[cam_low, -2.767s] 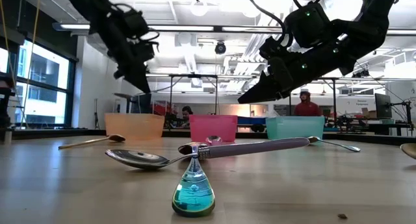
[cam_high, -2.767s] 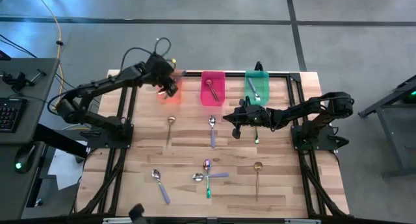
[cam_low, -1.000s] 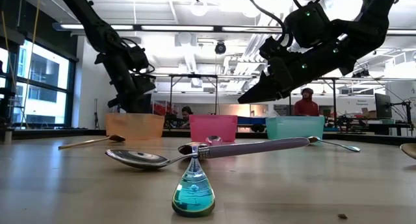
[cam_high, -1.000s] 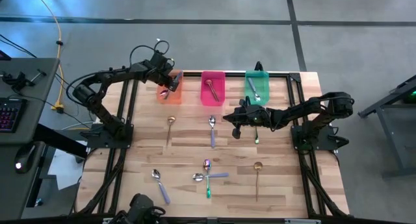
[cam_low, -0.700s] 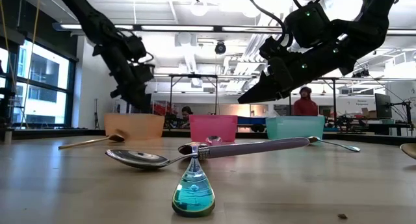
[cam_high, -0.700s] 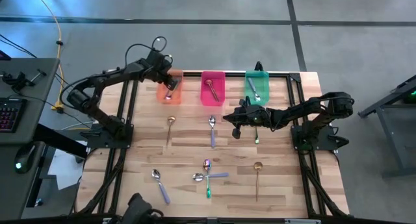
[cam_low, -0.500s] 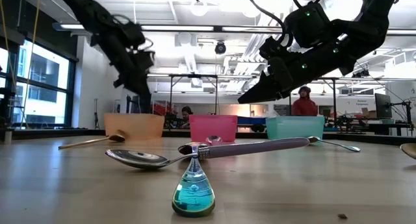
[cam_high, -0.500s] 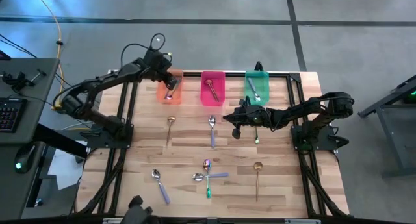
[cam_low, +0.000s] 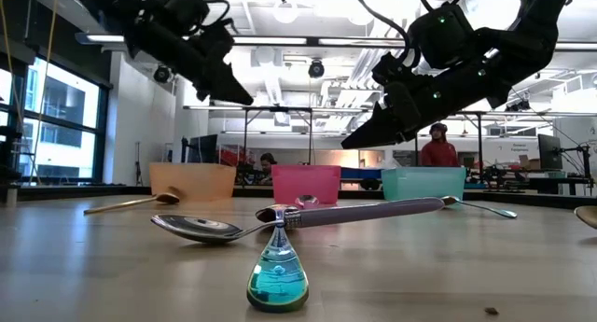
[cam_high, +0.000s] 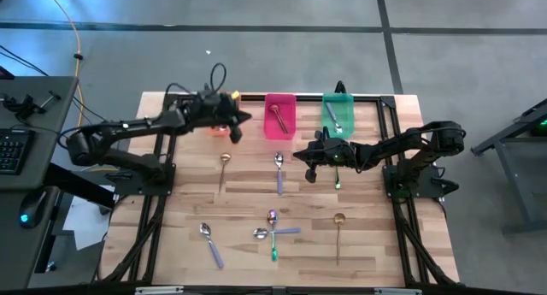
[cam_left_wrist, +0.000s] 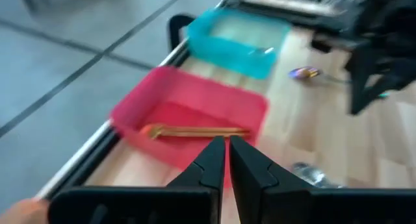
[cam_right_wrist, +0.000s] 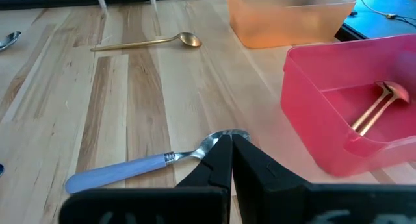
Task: Sort silverware by color (type)
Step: Put the middle bottom purple spoon into the green bin
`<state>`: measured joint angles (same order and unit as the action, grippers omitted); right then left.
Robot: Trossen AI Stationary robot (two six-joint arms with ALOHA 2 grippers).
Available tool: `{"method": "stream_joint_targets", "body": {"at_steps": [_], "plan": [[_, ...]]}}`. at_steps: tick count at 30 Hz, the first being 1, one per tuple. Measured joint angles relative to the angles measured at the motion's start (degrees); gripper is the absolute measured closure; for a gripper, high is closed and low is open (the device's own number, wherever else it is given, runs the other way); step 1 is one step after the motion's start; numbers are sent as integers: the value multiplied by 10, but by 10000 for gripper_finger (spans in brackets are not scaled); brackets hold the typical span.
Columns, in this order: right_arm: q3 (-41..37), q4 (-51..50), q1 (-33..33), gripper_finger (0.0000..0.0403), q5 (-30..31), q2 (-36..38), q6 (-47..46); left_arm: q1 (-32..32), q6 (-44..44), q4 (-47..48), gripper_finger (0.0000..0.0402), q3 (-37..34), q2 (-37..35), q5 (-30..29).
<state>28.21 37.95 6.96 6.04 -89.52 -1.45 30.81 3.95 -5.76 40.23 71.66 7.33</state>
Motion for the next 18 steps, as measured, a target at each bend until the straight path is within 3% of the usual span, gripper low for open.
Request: {"method": "stream_joint_targets", "body": {"at_steps": [8,11,18], "plan": [[0,0,0,402,5,0,0,-84,-24,-175,394,-114,-3,0],[0,-3,-8,402,37,7,0,-105,-23,-224,394,-144,-3,-5],[0,-72,-40,400,106,108,3,-126,-18,-251,394,-178,-3,-6]]}}
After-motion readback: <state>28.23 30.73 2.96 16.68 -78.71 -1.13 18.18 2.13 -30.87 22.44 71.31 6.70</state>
